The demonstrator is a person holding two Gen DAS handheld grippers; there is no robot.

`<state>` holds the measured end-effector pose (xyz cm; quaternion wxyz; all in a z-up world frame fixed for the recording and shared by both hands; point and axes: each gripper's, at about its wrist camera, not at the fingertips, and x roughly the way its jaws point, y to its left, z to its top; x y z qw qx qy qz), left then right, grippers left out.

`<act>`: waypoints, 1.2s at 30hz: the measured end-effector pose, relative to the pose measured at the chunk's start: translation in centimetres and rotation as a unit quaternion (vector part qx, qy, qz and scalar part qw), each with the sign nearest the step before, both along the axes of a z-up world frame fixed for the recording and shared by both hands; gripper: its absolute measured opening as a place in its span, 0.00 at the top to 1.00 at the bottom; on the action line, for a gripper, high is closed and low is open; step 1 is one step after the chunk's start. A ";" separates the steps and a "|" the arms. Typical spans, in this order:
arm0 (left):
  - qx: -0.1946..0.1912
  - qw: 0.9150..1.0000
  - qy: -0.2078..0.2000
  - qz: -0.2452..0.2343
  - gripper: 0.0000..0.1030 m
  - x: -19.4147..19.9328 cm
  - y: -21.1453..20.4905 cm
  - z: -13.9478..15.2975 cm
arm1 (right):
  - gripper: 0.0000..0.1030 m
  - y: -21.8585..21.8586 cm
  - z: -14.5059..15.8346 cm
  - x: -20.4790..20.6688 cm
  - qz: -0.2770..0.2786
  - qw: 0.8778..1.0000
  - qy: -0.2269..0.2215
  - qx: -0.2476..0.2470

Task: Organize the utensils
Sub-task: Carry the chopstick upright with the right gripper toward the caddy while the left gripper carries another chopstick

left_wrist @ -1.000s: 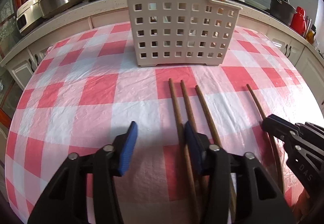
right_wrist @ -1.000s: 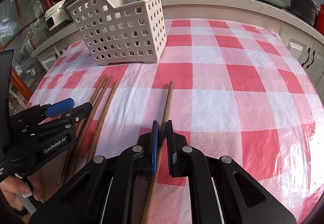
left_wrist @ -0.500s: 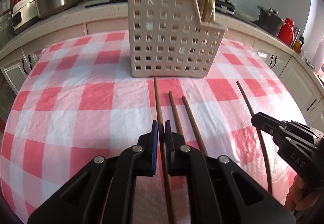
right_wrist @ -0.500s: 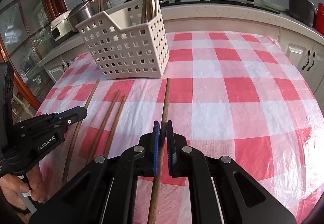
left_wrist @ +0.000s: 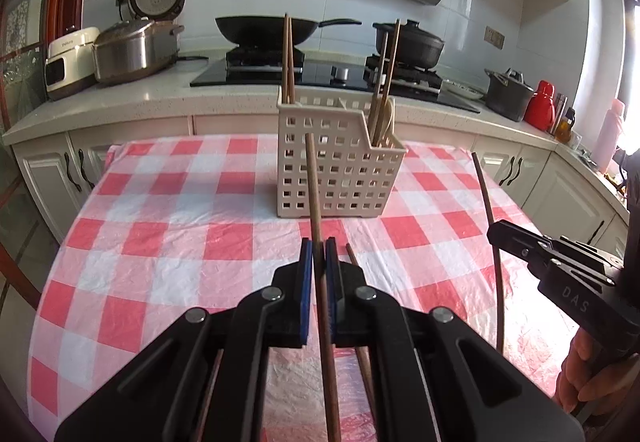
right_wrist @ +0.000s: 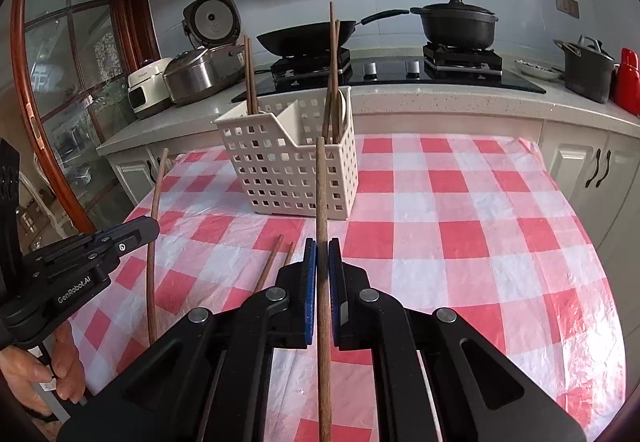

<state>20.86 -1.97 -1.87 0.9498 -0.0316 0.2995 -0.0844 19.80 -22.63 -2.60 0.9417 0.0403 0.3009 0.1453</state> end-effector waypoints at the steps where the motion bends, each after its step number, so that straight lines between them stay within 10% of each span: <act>1: 0.001 1.000 -0.006 -0.001 0.94 -0.4 0.1 0.3 | 0.94 0.1 0.4 -0.3 0.002 1.000 -0.004 -0.001; 36: 0.012 0.996 -0.091 -0.005 0.94 -5.8 0.0 4.9 | 0.94 1.7 5.1 -5.2 0.012 0.995 -0.098 -0.032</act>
